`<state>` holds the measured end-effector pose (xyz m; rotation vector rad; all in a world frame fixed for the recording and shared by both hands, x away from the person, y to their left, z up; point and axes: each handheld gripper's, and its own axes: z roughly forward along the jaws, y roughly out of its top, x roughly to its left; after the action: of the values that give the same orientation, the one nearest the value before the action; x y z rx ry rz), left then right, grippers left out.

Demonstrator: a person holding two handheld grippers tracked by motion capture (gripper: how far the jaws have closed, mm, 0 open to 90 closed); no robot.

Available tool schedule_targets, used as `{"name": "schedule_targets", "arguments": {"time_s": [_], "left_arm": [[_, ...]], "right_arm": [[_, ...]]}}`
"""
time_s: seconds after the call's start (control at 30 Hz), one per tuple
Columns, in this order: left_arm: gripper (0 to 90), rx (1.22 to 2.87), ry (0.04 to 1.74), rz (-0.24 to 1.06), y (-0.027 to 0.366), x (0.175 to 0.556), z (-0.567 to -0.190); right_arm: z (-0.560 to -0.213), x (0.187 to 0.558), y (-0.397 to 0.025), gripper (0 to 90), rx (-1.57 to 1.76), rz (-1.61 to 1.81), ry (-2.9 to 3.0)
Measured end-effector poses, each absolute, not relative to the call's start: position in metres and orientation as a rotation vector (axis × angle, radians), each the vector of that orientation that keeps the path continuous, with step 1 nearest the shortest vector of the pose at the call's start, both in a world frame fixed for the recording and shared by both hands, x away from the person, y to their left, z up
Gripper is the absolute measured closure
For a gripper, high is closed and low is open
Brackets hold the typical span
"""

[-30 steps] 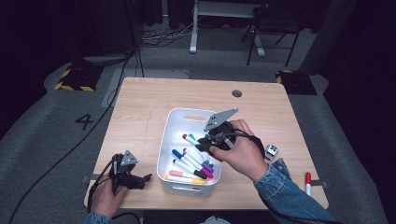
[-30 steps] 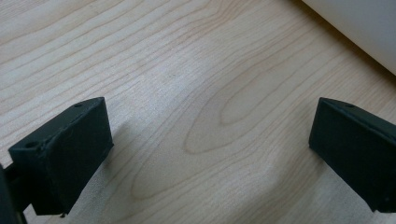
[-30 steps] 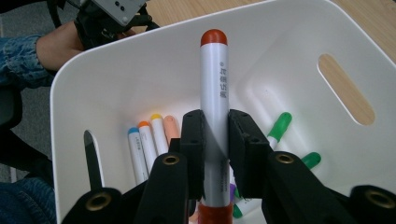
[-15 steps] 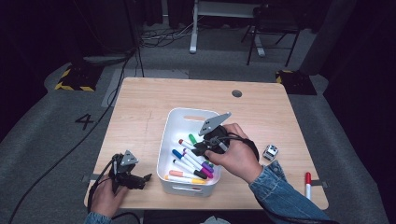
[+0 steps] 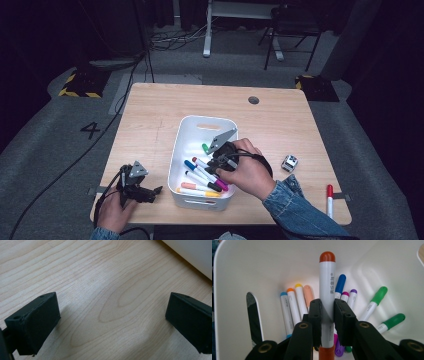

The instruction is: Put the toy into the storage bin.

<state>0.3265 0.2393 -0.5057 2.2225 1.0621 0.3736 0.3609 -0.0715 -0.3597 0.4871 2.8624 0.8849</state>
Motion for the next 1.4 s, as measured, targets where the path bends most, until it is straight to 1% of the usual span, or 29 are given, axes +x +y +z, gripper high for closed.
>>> {"name": "schedule_targets", "arguments": {"time_s": [0.23, 0.27, 0.33, 0.37, 0.4, 0.47, 0.83, 0.97, 1.4], "left_arm": [[0.0, 2.222, 1.062, 0.373, 0.239, 0.327, -0.506], [0.0, 2.222, 1.062, 0.374, 0.239, 0.327, -0.506], [0.0, 2.221, 1.063, 0.37, 0.239, 0.326, -0.506], [0.0, 2.218, 1.067, 0.366, 0.239, 0.326, -0.506], [0.0, 2.22, 1.063, 0.369, 0.24, 0.326, -0.506], [0.0, 2.224, 1.062, 0.366, 0.239, 0.326, -0.506], [0.0, 2.215, 1.069, 0.356, 0.238, 0.326, -0.506], [0.0, 2.219, 1.063, 0.363, 0.238, 0.327, -0.506], [0.0, 2.214, 1.08, 0.365, 0.236, 0.328, -0.506]], "right_arm": [[-0.371, 0.359, -0.068, 76.9, 0.47, 0.789, 2.9], [-0.372, 0.36, -0.067, 75.3, 0.448, 0.771, 2.919], [-0.375, 0.361, -0.067, 56.0, 0.432, 0.861, 2.895], [-0.373, 0.358, -0.067, 53.6, 0.494, 0.881, 2.892], [-0.371, 0.359, -0.069, 53.8, 0.47, 0.892, 2.88], [-0.366, 0.358, -0.072, 51.3, 0.475, 0.91, 2.847], [-0.34, 0.352, -0.111, 50.5, 0.563, 1.03, 2.735], [-0.336, 0.35, -0.124, 49.9, 0.602, 1.036, 2.715], [-0.335, 0.346, -0.197, 48.1, 0.815, 1.033, 2.597]]}}
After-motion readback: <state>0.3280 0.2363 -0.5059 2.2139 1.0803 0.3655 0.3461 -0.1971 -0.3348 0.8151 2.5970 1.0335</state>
